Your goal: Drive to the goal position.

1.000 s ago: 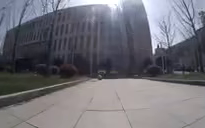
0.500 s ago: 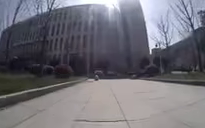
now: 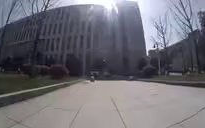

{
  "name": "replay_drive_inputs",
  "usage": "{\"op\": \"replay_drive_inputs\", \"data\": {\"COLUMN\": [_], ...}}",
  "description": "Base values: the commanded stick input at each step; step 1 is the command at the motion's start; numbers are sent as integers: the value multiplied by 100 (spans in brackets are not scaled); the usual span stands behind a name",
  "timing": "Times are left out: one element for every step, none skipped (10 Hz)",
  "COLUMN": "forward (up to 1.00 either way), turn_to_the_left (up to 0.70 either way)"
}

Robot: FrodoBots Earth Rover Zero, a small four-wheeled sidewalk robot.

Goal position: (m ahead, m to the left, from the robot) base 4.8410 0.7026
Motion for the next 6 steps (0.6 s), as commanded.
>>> {"op": "replay_drive_inputs", "data": {"forward": [70,70,70,70,70,70], "turn_to_the_left": [-8,-8,-8,-9,-9,-11]}}
